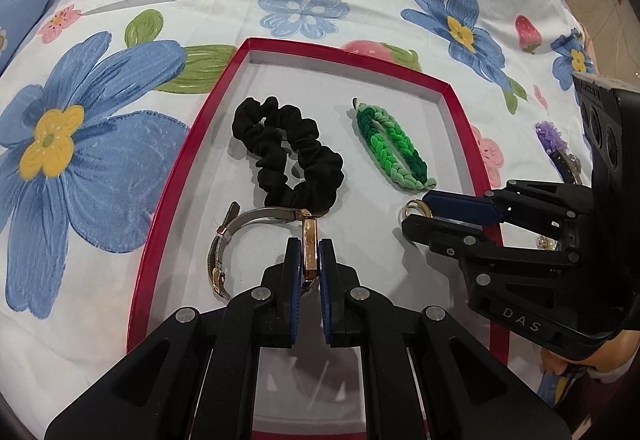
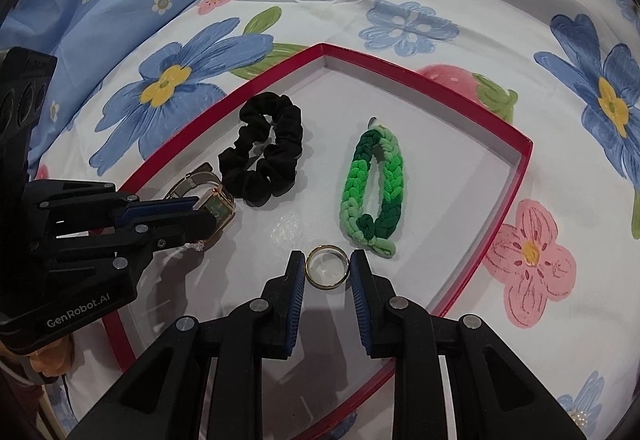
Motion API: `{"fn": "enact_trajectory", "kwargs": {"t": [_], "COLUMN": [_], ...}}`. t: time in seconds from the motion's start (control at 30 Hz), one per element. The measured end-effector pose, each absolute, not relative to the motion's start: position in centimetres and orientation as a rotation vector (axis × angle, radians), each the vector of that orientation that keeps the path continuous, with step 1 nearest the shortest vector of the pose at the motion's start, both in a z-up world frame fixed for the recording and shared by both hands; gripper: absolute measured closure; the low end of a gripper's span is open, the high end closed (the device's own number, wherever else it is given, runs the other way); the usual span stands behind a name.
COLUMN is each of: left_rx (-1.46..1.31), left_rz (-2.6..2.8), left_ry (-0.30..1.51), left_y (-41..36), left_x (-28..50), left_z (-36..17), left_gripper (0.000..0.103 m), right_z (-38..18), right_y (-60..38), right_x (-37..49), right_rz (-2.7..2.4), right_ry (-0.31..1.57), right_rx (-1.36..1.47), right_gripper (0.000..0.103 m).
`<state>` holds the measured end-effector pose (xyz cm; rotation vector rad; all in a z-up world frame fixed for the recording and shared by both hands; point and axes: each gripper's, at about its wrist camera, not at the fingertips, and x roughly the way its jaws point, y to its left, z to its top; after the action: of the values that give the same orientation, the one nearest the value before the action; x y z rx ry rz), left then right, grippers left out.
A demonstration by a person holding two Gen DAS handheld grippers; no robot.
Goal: Organize jewelry
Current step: 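Lower the watch and ring into the tray and open both tools, then move both tools back to the jewelry and grasp the yellow claw clip with the left tool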
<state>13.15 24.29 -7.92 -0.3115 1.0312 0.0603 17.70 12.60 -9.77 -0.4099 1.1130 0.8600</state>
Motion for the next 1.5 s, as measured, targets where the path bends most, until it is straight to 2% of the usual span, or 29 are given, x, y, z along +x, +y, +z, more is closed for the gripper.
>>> {"fn": "enact_trajectory", "kwargs": {"t": [0.27,0.5,0.63,0.8,0.97,1.13,1.27,1.33,1.5], "left_rx": [-0.302,-0.304,-0.306,-0.325,-0.366,-0.392,-0.399,-0.398,-0.399], "left_rz": [0.071,0.086,0.098,0.119,0.105,0.08,0.045,0.032,-0.005], "left_ry": [1.028,1.022,0.994,0.94,0.885,0.84,0.819,0.813,0.823], "left_y": [24.2,24.4,24.4,24.2,23.0,21.3,19.4,18.4,15.9], "left_x": [13.1,12.8,12.2,10.8,8.8,6.9,5.9,5.5,5.0], "left_z": [-7.8,-7.4,-6.5,-4.6,-2.8,-1.1,0.1,0.4,0.5], "left_gripper": [0.096,0.089,0.088,0.077,0.076,0.067,0.067,0.063,0.061], "right_z": [-9.7,-9.7,-9.6,-8.0,-5.2,-3.0,-2.2,-1.9,-1.5], "right_y": [12.6,12.6,12.5,10.8,7.2,2.4,-1.8,-4.1,-9.0], "right_x": [17.7,17.7,17.7,17.6,16.7,15.4,14.7,14.3,13.3], "right_rz": [0.859,0.857,0.858,0.859,0.855,0.815,0.763,0.733,0.654], "right_ry": [1.114,1.116,1.119,1.099,1.054,1.014,1.001,0.992,0.981], "right_rx": [-0.403,-0.402,-0.391,-0.296,-0.159,-0.057,0.01,0.039,0.075], "right_gripper": [0.079,0.078,0.075,0.069,0.065,0.065,0.065,0.065,0.059]}}
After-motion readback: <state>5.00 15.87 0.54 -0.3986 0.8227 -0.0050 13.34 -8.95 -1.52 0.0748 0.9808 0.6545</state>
